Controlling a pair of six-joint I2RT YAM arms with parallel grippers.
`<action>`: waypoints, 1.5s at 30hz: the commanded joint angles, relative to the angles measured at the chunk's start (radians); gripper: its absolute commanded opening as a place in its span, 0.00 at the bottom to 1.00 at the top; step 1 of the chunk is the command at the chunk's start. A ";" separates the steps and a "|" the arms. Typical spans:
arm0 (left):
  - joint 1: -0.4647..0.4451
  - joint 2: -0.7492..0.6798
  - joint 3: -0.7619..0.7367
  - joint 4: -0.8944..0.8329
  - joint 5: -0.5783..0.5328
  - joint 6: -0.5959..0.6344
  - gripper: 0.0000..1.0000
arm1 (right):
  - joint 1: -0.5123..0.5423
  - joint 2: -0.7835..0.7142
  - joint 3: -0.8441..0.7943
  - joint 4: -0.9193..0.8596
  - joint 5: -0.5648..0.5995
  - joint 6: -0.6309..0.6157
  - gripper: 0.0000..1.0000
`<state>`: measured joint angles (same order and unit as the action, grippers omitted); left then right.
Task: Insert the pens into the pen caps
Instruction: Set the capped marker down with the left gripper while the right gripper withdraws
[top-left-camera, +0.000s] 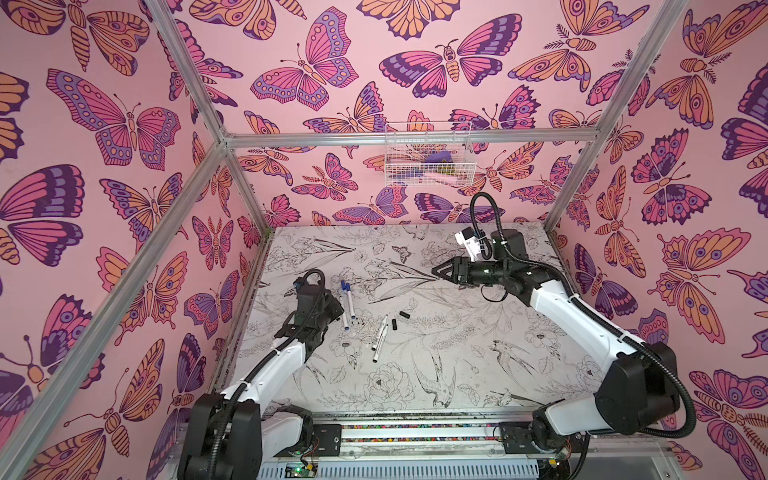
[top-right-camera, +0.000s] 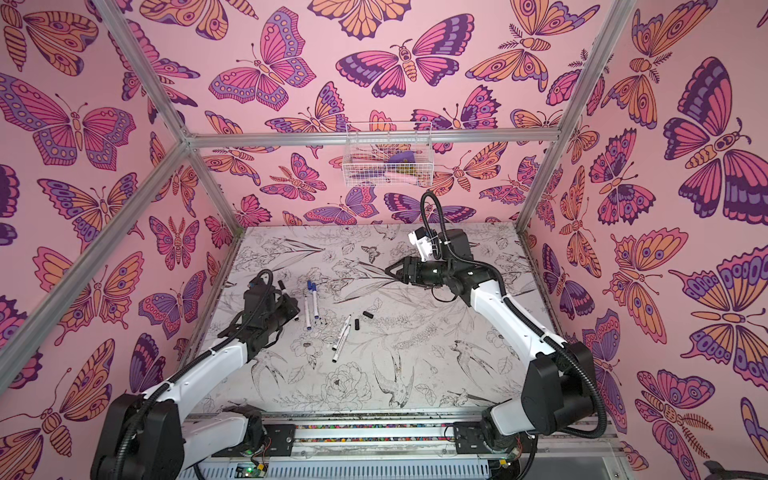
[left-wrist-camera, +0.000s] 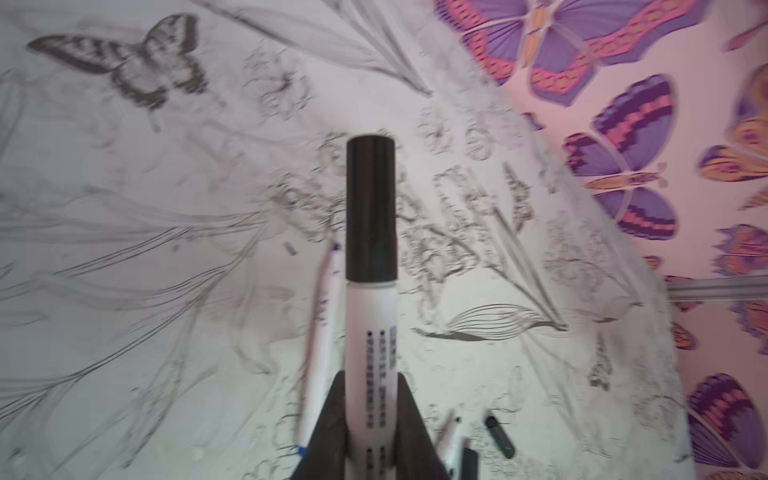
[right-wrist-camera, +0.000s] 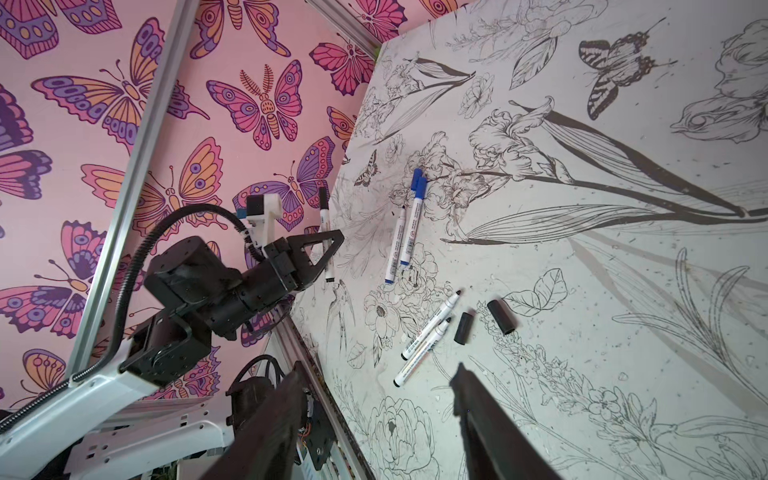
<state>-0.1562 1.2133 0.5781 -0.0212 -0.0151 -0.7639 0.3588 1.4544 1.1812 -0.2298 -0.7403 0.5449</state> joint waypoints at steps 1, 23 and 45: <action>0.018 0.096 0.010 -0.140 0.058 0.052 0.00 | -0.003 0.016 0.011 -0.014 0.009 -0.021 0.60; 0.043 0.355 0.109 -0.173 0.106 0.119 0.20 | 0.009 0.008 0.008 -0.085 0.047 -0.080 0.58; 0.046 0.212 0.210 -0.346 0.044 0.122 0.36 | 0.014 0.001 -0.002 -0.088 0.055 -0.097 0.57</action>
<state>-0.1131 1.4666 0.7574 -0.3111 0.0483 -0.6510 0.3626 1.4696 1.1812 -0.3115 -0.6815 0.4698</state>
